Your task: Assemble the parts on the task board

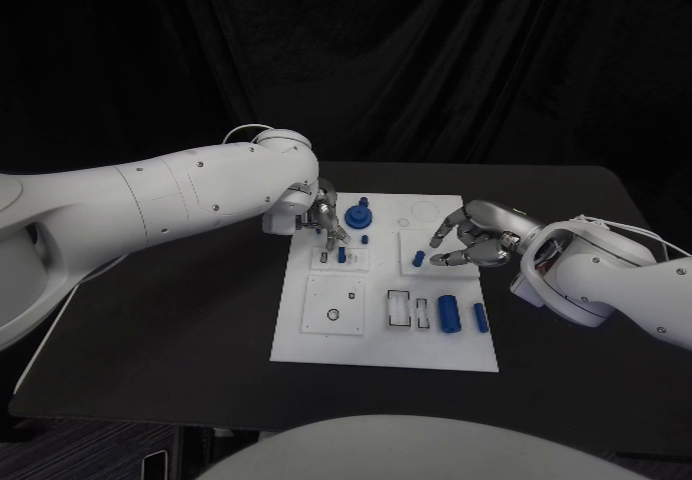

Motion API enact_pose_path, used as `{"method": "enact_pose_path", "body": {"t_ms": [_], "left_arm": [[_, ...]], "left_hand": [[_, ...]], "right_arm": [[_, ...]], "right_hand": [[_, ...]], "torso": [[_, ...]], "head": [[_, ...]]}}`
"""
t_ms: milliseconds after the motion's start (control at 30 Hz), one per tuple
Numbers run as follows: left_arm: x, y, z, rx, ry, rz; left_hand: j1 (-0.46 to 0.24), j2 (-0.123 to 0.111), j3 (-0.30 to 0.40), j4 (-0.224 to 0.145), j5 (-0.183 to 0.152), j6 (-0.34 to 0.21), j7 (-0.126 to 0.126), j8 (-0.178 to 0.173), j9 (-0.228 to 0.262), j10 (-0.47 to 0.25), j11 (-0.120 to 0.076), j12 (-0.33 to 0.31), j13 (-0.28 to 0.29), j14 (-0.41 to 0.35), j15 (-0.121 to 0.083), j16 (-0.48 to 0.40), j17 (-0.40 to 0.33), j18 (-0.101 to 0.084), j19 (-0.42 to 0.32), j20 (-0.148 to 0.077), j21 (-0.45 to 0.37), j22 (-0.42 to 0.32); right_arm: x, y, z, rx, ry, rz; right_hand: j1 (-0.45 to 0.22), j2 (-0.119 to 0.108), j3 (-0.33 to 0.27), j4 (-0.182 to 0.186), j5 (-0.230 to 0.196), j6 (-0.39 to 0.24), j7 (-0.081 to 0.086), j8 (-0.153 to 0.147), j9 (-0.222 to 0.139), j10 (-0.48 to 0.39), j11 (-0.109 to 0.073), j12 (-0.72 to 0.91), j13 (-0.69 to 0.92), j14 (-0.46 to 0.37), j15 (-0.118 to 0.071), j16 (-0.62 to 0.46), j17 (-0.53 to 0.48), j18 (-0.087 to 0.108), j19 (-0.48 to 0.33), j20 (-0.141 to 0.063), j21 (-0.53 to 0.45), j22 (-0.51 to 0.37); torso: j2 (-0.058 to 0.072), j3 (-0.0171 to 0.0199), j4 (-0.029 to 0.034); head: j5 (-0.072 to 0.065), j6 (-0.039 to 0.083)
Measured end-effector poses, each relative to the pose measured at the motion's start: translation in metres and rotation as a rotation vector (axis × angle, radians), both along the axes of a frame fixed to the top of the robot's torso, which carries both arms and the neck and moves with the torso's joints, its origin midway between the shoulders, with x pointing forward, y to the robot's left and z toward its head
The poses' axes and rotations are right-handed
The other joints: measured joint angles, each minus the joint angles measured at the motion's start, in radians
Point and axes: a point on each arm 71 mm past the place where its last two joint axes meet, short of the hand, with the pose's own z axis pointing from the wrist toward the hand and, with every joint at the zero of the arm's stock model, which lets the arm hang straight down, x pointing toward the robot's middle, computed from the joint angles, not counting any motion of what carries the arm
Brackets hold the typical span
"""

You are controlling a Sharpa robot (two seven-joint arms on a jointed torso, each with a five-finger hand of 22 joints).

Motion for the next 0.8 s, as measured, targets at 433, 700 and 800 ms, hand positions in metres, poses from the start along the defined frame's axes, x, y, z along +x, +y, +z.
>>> {"method": "enact_pose_path", "body": {"t_ms": [433, 700, 800], "left_arm": [[-0.002, -0.002, -0.004, -0.003, 0.007, -0.005], [-0.004, -0.002, -0.009, -0.001, 0.021, -0.009], [-0.005, -0.003, -0.01, -0.001, 0.024, -0.01]], "left_hand": [[0.0, 0.0, 0.003, -0.003, 0.004, 0.0, 0.0, -0.004, 0.0, 0.0, 0.0, 0.0, 0.0, 0.0, 0.0, 0.0, 0.0, 0.0, 0.0, 0.0, 0.0, 0.0], [0.0, 0.0, 0.003, -0.003, 0.004, 0.0, 0.0, -0.004, -0.001, 0.0, 0.0, 0.0, 0.0, 0.0, 0.0, 0.0, 0.0, 0.0, 0.0, 0.0, 0.0, 0.0], [0.0, 0.0, 0.003, -0.003, 0.004, 0.0, 0.0, -0.004, -0.001, 0.0, 0.0, 0.0, 0.0, 0.0, 0.0, 0.0, 0.0, 0.0, 0.0, 0.0, -0.004, 0.0]], "right_arm": [[0.0, 0.001, 0.0, 0.0, 0.0, 0.001], [0.001, 0.001, 0.0, 0.0, 0.0, 0.002], [0.001, 0.001, 0.0, 0.0, 0.0, 0.002]], "right_hand": [[0.0, 0.0, 0.0, 0.0, 0.005, 0.004, -0.004, 0.0, -0.001, 0.0, 0.0, 0.001, 0.0, 0.001, 0.001, 0.0, 0.0, 0.0, 0.0, 0.0, -0.006, 0.0], [0.0, 0.0, 0.0, 0.0, 0.012, 0.007, 0.0, 0.0, -0.003, 0.0, 0.0, 0.003, 0.0, 0.001, 0.001, 0.0, 0.0, 0.0, 0.0, 0.0, -0.006, 0.0], [0.001, -0.001, 0.0, 0.0, 0.012, 0.007, 0.0, 0.0, -0.003, 0.0, 0.0, 0.002, 0.0, 0.001, 0.001, 0.0, 0.0, 0.0, 0.0, 0.0, -0.006, 0.0]], "torso": [[0.0, 0.0, 0.001], [-0.001, 0.0001, 0.0011], [-0.001, 0.0, 0.0011]], "head": [[0.001, 0.0], [0.001, 0.0], [0.001, 0.0]]}}
